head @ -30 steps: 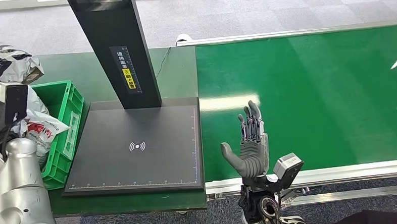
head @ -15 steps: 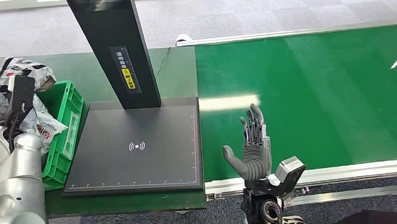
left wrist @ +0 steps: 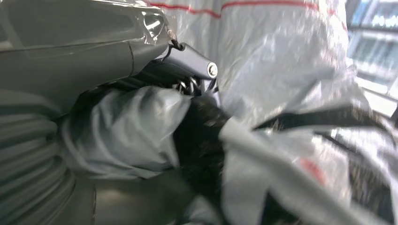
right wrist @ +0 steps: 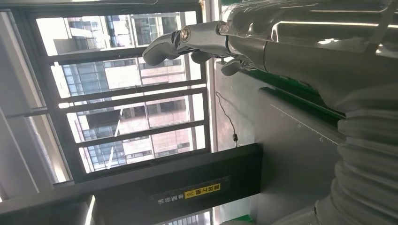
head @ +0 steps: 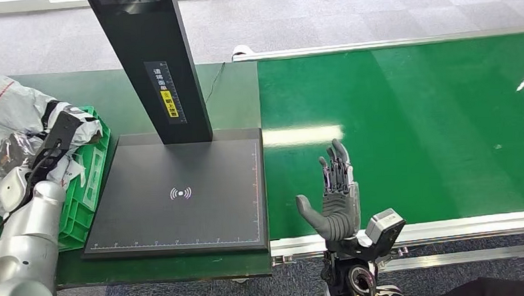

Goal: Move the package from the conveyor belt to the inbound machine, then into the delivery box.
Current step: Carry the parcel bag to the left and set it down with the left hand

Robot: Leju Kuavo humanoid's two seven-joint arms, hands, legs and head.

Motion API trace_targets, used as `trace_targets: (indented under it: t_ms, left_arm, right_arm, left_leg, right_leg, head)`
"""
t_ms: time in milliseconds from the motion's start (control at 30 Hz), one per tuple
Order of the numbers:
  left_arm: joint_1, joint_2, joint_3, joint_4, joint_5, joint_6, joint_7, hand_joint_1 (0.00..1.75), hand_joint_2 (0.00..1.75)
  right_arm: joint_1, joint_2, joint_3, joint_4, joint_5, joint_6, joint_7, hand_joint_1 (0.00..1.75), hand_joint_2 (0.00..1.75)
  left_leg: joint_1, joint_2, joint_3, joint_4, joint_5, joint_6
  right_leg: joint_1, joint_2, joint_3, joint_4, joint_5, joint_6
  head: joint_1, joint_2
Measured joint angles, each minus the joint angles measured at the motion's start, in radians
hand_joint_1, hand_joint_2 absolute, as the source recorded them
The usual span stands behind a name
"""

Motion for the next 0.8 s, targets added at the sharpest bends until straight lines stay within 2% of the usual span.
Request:
trace_targets:
  t_ms: [33,167,300,333,633,733,800]
  left_arm:
    - [0.0,0.001,-0.003,0.003,-0.005,-0.013,0.006,0.0,1.75]
    - [0.0,0.001,-0.004,0.004,-0.008,-0.022,0.009,0.0,1.75]
    - [-0.014,0.017,-0.041,0.031,-0.05,-0.141,0.067,0.0,1.75]
    - [-0.017,0.021,-0.044,0.034,-0.051,-0.139,0.072,0.0,1.75]
    - [-0.016,0.026,-0.04,0.036,0.001,-0.033,0.014,0.0,1.75]
    - [-0.014,0.026,-0.029,0.028,0.056,0.047,-0.059,0.0,1.75]
    - [-0.007,0.026,-0.015,0.011,0.117,0.113,-0.137,0.0,1.75]
  right_arm:
    - [0.0,0.0,-0.001,0.0,0.0,0.0,0.0,0.0,1.75]
    - [0.0,0.0,-0.001,0.0,0.001,0.0,0.0,0.0,1.75]
    - [-0.009,0.0,-0.008,0.002,0.002,0.008,-0.004,0.0,1.75]
    - [-0.012,0.0,-0.01,0.003,0.002,0.009,-0.006,0.0,1.75]
    - [-0.015,0.003,-0.019,0.003,0.002,0.008,-0.006,0.0,1.75]
    - [-0.015,0.003,-0.019,0.003,0.003,0.007,-0.006,0.0,1.75]
    - [-0.015,0.003,-0.019,0.003,0.004,0.004,-0.006,0.0,1.75]
  left_leg:
    - [0.0,0.0,0.0,0.0,0.0,0.0]
    - [0.0,0.0,0.0,0.0,0.0,0.0]
    - [0.0,0.0,0.0,0.0,0.0,0.0]
    - [0.0,0.0,0.001,0.0,0.0,0.0]
    - [0.0,0.0,0.0,0.0,0.0,0.0]
    - [0.0,0.0,0.0,0.0,0.0,0.0]
    - [0.0,0.0,0.0,0.0,0.0,0.0]
  right_leg:
    - [0.0,0.0,0.0,0.0,0.0,0.0]
    - [0.0,0.0,0.0,0.0,0.0,0.0]
    - [0.0,0.0,0.001,0.0,0.0,0.0]
    - [0.0,0.0,0.001,0.0,0.0,0.0]
    - [0.0,0.0,0.0,0.0,0.0,0.0]
    - [0.0,0.0,0.0,0.0,0.0,0.0]
    - [0.0,0.0,0.0,0.0,0.0,0.0]
  head:
    - [0.0,0.0]
    - [0.0,0.0]
    - [0.0,0.0]
    - [0.0,0.0]
    - [0.0,0.0]
    - [0.0,0.0]
    - [0.0,0.0]
